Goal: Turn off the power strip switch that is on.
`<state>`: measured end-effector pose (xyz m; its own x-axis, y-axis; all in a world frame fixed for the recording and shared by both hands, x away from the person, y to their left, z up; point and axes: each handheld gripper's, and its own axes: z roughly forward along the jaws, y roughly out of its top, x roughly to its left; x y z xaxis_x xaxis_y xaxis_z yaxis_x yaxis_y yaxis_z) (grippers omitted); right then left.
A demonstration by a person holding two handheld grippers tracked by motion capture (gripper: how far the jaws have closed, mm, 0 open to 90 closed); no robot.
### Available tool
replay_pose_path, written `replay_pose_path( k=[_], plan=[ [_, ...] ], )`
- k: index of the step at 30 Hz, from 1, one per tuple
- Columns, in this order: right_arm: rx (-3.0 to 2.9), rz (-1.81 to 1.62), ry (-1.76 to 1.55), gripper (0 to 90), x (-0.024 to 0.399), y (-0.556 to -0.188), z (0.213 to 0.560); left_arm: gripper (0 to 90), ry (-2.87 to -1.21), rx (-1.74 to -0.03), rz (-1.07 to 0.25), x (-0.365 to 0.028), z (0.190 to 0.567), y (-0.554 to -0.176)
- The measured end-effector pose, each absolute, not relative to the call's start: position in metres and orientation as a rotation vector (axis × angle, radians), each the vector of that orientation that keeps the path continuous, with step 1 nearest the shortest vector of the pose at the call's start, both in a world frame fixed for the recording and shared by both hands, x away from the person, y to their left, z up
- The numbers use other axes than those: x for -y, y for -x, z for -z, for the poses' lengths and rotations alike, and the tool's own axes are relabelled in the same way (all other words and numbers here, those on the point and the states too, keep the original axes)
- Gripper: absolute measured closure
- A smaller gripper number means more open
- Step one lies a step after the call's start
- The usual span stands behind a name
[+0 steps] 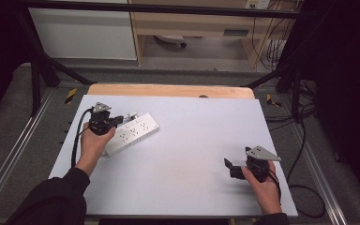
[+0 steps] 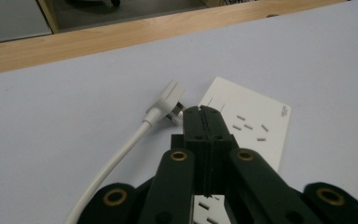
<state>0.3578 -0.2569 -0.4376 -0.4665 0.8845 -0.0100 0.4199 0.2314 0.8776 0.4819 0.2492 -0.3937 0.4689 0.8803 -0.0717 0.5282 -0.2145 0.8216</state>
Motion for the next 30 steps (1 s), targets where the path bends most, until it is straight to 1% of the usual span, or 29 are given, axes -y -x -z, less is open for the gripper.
replay_pose_path(
  k=[30],
  plan=[
    [-1.993, -1.172, -1.191, 4.3, 0.257, -0.358, 0.438, 90.0, -1.948, -1.241, -0.512, -0.252, 0.418, -0.487]
  ],
)
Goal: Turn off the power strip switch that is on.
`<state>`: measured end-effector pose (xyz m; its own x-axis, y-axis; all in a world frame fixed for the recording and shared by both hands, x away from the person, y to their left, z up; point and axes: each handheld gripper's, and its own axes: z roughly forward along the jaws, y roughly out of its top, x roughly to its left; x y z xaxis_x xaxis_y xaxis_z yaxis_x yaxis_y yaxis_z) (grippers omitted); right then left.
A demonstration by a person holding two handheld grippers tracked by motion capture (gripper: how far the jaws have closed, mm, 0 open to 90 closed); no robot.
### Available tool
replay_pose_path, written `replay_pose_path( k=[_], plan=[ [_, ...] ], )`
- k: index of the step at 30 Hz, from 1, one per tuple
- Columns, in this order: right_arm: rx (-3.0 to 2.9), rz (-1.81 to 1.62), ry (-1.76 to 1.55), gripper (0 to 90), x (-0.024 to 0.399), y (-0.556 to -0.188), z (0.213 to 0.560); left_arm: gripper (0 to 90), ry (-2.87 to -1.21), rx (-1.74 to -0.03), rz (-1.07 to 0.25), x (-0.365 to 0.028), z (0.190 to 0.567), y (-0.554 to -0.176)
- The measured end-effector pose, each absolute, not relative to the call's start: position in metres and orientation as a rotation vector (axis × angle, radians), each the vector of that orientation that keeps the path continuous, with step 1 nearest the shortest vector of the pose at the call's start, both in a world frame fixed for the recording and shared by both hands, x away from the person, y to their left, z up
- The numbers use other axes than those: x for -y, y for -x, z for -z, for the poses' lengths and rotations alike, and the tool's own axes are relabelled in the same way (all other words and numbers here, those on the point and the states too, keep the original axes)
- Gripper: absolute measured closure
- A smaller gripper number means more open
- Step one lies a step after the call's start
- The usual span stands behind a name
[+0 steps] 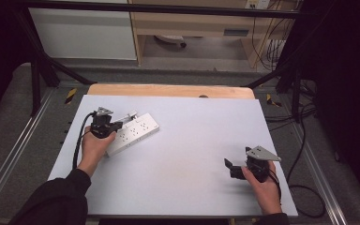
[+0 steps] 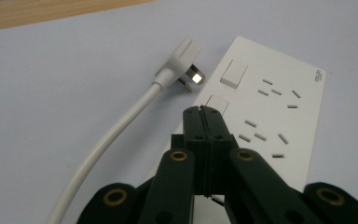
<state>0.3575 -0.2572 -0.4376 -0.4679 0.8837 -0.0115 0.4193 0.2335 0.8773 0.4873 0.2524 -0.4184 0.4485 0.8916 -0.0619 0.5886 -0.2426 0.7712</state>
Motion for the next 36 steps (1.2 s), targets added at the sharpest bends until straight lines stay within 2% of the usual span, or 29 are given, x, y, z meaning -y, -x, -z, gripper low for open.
replay_pose_path(
  k=[36],
  plan=[
    [-2.004, -1.176, -1.186, 4.2, 0.2565, -0.3573, 0.4378, 90.0, -1.967, -1.245, -0.518, -0.2514, 0.4257, -0.4898]
  ],
)
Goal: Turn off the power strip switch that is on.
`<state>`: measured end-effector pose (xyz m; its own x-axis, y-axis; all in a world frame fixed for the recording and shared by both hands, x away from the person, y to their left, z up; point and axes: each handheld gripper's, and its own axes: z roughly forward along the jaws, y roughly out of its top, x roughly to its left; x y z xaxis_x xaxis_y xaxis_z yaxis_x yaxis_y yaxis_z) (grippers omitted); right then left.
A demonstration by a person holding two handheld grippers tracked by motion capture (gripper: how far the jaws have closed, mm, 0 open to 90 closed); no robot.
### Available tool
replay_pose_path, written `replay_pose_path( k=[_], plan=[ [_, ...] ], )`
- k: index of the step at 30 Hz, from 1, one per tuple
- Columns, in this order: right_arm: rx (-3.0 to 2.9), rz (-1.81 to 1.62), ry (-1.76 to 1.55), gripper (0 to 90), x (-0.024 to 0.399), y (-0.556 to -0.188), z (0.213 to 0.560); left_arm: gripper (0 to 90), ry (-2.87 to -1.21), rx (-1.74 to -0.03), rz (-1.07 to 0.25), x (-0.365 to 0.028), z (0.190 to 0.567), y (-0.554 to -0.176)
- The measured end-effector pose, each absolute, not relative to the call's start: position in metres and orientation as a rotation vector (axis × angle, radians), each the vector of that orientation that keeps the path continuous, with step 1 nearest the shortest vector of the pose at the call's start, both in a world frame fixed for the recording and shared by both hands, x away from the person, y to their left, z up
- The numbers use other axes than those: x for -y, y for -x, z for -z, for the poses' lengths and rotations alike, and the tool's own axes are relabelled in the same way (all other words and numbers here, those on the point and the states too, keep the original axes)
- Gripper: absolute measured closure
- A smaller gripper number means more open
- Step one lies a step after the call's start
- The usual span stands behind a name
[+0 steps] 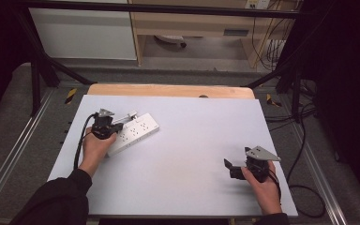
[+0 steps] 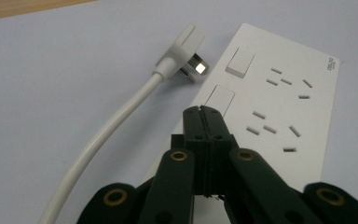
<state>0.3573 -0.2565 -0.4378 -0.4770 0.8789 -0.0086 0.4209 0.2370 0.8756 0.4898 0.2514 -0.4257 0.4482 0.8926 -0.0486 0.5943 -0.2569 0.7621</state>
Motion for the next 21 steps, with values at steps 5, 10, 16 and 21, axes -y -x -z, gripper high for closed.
replay_pose_path(
  k=[5, 10, 16, 21],
  plan=[
    [-2.004, -1.176, -1.186, 4.2, 0.2565, -0.3573, 0.4377, 90.0, -1.970, -1.243, -0.518, -0.2508, 0.4260, -0.4900],
    [-2.004, -1.177, -1.185, 4.2, 0.2565, -0.3573, 0.4377, 90.0, -1.975, -1.242, -0.519, -0.2499, 0.4269, -0.4903],
    [-2.005, -1.177, -1.185, 4.2, 0.2564, -0.3574, 0.4377, 90.0, -1.971, -1.247, -0.519, -0.2497, 0.4270, -0.4909],
    [-2.007, -1.174, -1.181, 4.2, 0.2563, -0.3573, 0.4377, 90.0, -1.971, -1.255, -0.518, -0.2516, 0.4271, -0.4910]
  ],
)
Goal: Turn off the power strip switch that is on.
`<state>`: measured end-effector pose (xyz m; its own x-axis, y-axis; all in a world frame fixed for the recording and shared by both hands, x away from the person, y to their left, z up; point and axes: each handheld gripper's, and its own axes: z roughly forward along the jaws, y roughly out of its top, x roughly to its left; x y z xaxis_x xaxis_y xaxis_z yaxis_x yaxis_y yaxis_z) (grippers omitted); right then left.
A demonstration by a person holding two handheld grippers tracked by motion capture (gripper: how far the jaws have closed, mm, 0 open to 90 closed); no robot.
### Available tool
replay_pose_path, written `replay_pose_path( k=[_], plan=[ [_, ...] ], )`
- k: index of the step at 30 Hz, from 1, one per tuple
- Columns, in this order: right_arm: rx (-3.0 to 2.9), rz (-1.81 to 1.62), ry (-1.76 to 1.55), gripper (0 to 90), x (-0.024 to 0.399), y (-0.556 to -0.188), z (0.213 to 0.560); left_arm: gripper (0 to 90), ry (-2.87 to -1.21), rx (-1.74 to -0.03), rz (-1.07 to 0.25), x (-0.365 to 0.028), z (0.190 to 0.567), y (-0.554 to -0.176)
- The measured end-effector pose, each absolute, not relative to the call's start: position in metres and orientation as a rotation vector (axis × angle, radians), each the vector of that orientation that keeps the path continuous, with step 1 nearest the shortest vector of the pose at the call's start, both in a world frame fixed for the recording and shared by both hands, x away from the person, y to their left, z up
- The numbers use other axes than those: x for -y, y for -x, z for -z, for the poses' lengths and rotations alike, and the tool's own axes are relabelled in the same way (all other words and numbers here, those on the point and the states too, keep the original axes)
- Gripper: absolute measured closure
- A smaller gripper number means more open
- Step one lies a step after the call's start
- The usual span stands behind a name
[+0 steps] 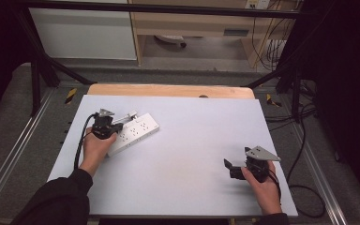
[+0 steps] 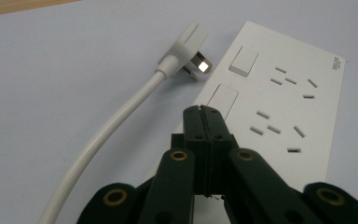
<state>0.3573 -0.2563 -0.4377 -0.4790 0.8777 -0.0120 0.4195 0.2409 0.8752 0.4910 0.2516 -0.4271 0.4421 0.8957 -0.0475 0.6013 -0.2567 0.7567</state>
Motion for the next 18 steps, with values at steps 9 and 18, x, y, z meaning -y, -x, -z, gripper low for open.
replay_pose_path(
  k=[9, 18],
  plan=[
    [-2.012, -1.173, -1.181, 4.2, 0.2553, -0.3577, 0.4381, 90.0, -1.979, -1.245, -0.514, -0.2506, 0.4271, -0.4912],
    [-2.014, -1.174, -1.179, 4.2, 0.2553, -0.3577, 0.4382, 90.0, -1.995, -1.237, -0.499, -0.2452, 0.4285, -0.4916]
  ],
)
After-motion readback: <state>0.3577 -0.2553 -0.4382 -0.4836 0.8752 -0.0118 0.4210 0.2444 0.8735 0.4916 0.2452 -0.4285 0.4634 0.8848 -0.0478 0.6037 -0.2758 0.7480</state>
